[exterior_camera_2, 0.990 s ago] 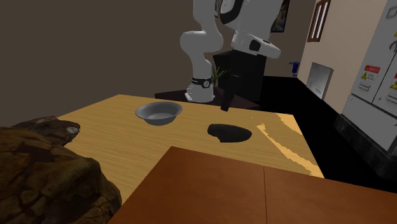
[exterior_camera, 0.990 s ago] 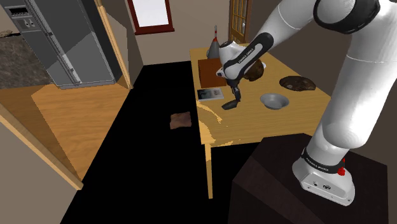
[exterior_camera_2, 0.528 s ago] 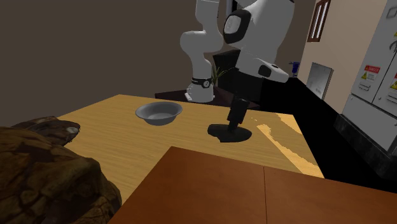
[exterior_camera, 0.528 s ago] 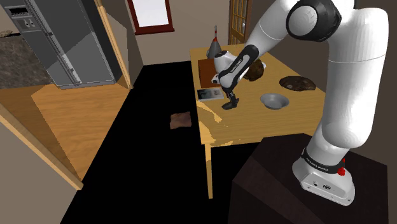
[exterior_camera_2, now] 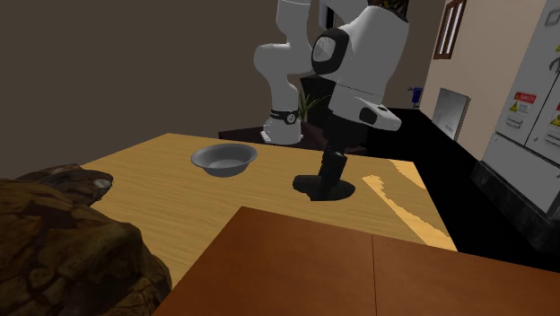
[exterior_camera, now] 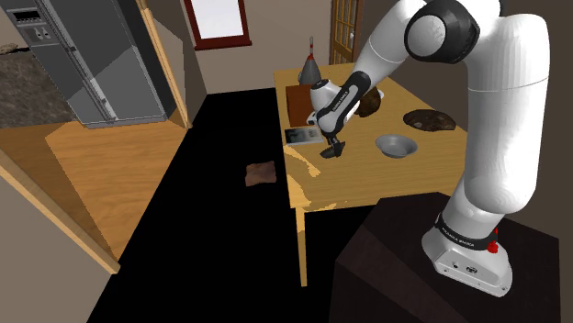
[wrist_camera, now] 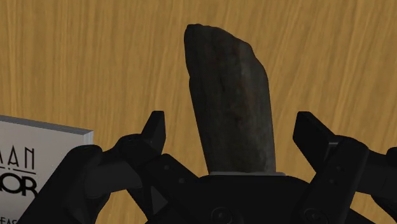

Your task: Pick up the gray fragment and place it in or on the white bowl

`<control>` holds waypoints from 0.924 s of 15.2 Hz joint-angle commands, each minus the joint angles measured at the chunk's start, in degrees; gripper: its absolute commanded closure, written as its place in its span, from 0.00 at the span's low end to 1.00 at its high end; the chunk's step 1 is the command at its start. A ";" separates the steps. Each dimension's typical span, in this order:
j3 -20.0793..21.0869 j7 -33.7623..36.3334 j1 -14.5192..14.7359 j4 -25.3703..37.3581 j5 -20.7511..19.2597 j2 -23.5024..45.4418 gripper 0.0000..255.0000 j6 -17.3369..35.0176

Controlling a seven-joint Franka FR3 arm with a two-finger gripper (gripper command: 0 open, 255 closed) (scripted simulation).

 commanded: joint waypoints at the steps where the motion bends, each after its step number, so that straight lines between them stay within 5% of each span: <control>1: -0.01 0.01 0.00 -0.03 -0.01 0.00 0.00 0.05; 4: 0.00 0.01 0.00 -0.03 -0.01 0.00 0.00 0.04; 5: 0.00 0.01 0.00 -0.03 -0.01 0.00 1.00 0.04; 14: -0.01 0.01 0.00 -0.03 -0.01 0.00 1.00 0.05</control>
